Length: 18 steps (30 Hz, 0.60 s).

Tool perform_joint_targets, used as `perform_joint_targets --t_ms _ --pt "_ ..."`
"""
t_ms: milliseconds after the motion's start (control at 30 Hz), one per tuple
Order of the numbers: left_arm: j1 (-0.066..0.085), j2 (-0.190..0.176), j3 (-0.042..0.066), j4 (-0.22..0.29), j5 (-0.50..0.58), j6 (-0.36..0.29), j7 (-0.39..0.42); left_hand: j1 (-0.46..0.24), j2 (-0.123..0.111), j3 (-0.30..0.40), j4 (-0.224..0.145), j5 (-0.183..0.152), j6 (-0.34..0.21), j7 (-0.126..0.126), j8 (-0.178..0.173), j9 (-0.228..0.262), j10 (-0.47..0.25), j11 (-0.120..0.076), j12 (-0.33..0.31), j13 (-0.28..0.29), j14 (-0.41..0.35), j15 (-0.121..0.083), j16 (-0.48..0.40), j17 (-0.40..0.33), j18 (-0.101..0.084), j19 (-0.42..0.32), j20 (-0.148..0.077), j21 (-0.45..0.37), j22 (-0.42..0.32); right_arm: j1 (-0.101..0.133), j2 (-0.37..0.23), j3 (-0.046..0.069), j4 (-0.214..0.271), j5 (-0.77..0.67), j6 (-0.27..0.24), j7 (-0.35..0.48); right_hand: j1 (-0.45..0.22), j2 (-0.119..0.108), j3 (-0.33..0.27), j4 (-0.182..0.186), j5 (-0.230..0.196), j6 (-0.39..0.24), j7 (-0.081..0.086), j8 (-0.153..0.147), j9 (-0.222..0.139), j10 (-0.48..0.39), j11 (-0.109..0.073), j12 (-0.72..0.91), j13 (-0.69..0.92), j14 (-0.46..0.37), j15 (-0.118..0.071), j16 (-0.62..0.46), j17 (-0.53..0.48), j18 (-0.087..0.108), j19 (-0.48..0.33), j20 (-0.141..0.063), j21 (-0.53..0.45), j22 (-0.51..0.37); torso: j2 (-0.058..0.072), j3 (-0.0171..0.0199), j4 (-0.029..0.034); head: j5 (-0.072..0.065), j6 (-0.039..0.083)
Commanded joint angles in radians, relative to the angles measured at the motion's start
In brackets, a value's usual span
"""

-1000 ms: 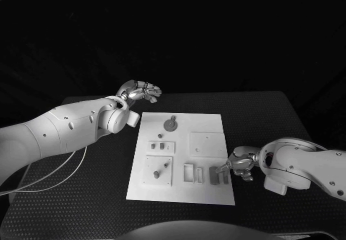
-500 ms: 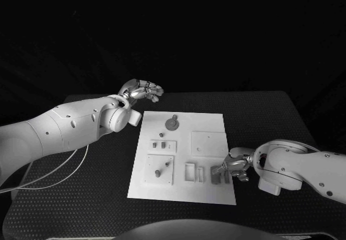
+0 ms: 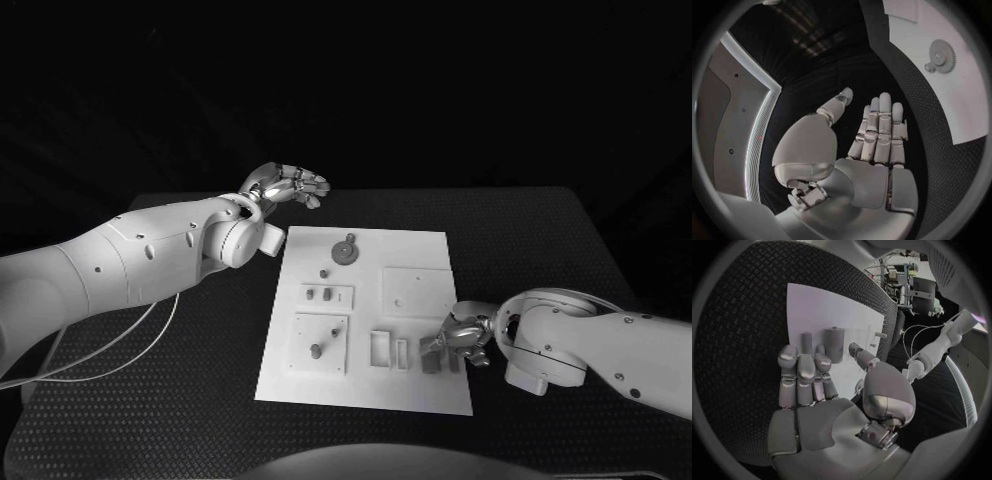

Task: Assemble the parts on the task board

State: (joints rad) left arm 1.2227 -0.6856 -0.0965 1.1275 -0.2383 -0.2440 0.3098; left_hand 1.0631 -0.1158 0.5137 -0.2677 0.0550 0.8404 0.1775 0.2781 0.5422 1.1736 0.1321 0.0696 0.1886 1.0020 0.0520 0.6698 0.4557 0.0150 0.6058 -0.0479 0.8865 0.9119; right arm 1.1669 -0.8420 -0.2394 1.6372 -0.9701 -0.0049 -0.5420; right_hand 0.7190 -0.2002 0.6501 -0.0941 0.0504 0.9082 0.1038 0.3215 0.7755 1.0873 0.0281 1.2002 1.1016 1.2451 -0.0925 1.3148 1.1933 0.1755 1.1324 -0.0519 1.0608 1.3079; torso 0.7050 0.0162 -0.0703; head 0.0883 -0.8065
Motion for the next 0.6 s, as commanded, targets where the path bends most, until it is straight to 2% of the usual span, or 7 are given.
perform_joint_targets --t_ms 33,233,500,600 --pt "0.001 -0.002 0.001 0.006 0.006 0.006 0.006 -0.013 0.000 -0.005 -0.001 -0.005 -0.008 0.002 0.003 0.001 -0.007 -0.001 0.000 -0.001 0.001 0.003 -0.004 0.001 0.011 -0.002 0.004 -0.004 0.001 -0.017 0.013 -0.008 -0.005 -0.024 -0.002 -0.004 0.008 -0.003 0.001 -0.006 -0.002 0.049 0.008 -0.008 -0.242 -0.045 -0.027 -0.002 0.001 0.002 -0.012 -0.002 0.001 0.086 -0.004 -0.006 0.004 0.010 0.001 0.0000 0.0006 0.002 0.003" --pt "0.001 -0.005 0.001 0.007 0.005 0.006 0.004 -0.014 0.000 -0.005 -0.001 -0.005 -0.008 0.002 0.003 0.001 -0.007 0.000 0.000 -0.001 0.001 0.003 -0.005 0.002 0.010 -0.002 0.004 -0.004 0.002 -0.022 0.020 -0.008 -0.005 -0.056 -0.013 -0.004 0.028 0.009 0.011 -0.027 -0.002 0.059 0.005 -0.003 -0.239 -0.044 -0.029 -0.002 0.003 0.003 -0.013 -0.001 0.002 0.086 -0.003 -0.005 0.007 0.009 0.001 0.0000 0.0005 0.003 -0.001" --pt "0.001 -0.005 0.001 0.007 0.005 0.007 0.003 -0.014 0.000 -0.005 -0.001 -0.005 -0.009 0.003 0.003 0.001 -0.007 0.000 0.000 -0.002 0.000 0.004 -0.006 0.002 0.010 -0.003 0.004 -0.005 0.002 -0.026 0.026 -0.008 -0.001 -0.085 -0.032 -0.014 0.087 0.058 0.019 -0.100 -0.002 0.077 0.000 0.005 -0.234 -0.035 -0.035 -0.003 0.003 0.014 -0.017 0.006 0.012 0.086 -0.002 -0.001 0.014 0.007 0.001 -0.0008 0.0014 0.004 -0.004" --pt "0.001 -0.006 0.001 0.006 0.005 0.008 0.003 -0.015 0.000 -0.005 0.001 -0.005 -0.009 0.003 0.003 0.001 -0.008 0.000 0.000 -0.002 0.000 0.004 -0.007 0.003 0.010 -0.003 0.005 -0.005 0.002 -0.026 0.027 -0.008 0.000 -0.085 -0.039 -0.016 0.088 0.064 0.019 -0.108 -0.002 0.082 -0.001 0.007 -0.233 -0.033 -0.035 -0.004 0.003 0.019 -0.017 0.009 0.016 0.086 -0.002 0.001 0.015 0.006 0.001 -0.0014 0.0014 0.003 -0.005"
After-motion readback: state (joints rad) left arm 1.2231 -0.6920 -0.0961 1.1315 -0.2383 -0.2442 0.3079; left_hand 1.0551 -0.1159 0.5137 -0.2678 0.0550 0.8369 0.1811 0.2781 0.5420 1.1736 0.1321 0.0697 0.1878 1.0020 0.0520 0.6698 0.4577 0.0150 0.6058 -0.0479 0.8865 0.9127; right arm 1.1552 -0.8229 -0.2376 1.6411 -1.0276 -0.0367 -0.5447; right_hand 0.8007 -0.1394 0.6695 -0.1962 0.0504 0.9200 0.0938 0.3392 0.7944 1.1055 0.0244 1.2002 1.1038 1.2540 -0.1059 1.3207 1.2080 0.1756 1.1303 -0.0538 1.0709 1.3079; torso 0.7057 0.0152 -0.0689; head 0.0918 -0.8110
